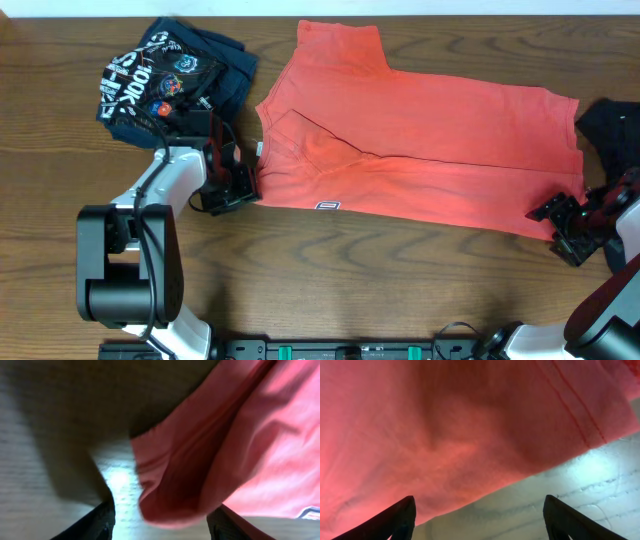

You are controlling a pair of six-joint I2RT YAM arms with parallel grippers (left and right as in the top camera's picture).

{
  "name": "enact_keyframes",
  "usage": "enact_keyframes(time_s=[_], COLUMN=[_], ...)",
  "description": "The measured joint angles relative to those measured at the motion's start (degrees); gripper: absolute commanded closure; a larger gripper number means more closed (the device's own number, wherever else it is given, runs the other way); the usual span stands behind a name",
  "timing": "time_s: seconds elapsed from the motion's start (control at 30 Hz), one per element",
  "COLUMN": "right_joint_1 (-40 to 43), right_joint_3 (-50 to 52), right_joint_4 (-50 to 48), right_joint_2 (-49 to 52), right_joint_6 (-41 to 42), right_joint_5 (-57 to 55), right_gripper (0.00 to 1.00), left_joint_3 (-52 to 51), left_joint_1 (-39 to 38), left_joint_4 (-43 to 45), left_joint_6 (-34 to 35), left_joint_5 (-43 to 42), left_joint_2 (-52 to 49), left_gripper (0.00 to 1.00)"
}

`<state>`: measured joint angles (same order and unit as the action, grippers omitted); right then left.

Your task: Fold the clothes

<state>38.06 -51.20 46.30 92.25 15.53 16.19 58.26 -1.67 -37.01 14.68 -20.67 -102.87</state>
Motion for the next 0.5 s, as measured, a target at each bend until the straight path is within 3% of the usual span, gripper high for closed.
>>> enact_keyframes(time_s=[0.03, 0.17, 0.27, 0.5], right_joint_1=[0.0, 0.0, 0.0, 0.0], right_joint_3=[0.0, 0.0, 0.0, 0.6], right_joint_4=[-0.5, -1.8, -2.3, -1.4], right_joint_2=[0.0, 0.0, 0.0, 0.0], right_joint_6=[0.2, 1.7, 2.6, 4.5], right_joint_5=[0.1, 0.1, -0.4, -5.9], right_gripper=[0.19, 0.19, 0.19, 0.21], left_joint_3=[-0.2, -1.2, -1.9, -2.0], left_joint_1=[0.0, 0.0, 0.0, 0.0], left_joint_4=[1.2, 6.5, 6.7, 6.7], left_joint_6=[0.6, 2.6, 2.9, 3.3], left_joint_5=[-0.3, -1.0, -1.1, -1.4], left_joint_2=[0.0, 0.1, 0.1, 0.1], left_gripper=[0.44, 0.77, 0.94, 0.94])
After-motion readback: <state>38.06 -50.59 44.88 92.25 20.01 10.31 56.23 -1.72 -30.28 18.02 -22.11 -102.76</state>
